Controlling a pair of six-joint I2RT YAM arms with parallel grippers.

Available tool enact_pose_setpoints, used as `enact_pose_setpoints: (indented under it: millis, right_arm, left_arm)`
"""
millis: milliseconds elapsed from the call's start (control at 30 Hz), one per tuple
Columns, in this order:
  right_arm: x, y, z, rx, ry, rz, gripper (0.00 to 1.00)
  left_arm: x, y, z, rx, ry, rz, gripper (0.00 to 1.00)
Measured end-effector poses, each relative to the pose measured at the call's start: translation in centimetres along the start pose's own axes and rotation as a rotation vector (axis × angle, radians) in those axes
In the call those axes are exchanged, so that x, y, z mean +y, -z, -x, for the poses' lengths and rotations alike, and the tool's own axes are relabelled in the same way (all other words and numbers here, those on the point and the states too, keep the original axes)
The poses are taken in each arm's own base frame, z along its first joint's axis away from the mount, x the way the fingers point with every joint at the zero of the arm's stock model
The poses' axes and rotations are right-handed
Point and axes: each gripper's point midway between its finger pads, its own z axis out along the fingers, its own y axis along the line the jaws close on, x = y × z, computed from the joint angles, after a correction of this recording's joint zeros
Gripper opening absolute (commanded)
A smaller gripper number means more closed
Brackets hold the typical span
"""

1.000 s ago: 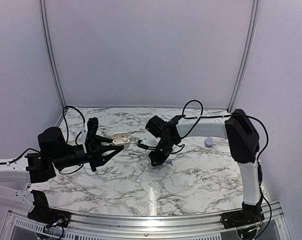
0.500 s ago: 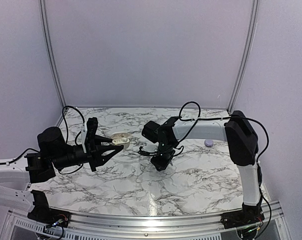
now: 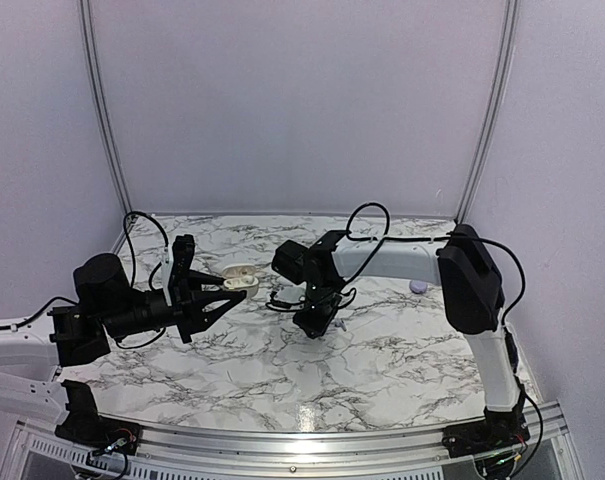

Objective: Insert the wireless bluetooth earbuds into the charging case
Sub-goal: Pick up the left earbud from the center of the board.

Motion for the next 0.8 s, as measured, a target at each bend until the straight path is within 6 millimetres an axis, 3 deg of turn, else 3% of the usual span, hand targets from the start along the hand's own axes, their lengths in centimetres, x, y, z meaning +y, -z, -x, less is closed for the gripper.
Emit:
enact_pose_setpoints:
  millis: [233, 600, 800]
  right_arm:
    - [0.0, -0.8, -0.5, 0.044, 0.014, -0.002, 0.26]
    - [-0.1, -0.9, -0.4, 0.052, 0.025, -0.008, 0.09]
    - [-0.6, 0.6, 0.9, -0.050, -0.002, 0.012, 0.04]
  left_arm:
    - [0.0, 0.1, 0.0, 0.000, 0.000, 0.000, 0.00]
    - [0.0, 0.1, 0.0, 0.003, 0.001, 0.001, 0.00]
    - [0.3, 0.1, 0.0, 0.001, 0.001, 0.018, 0.00]
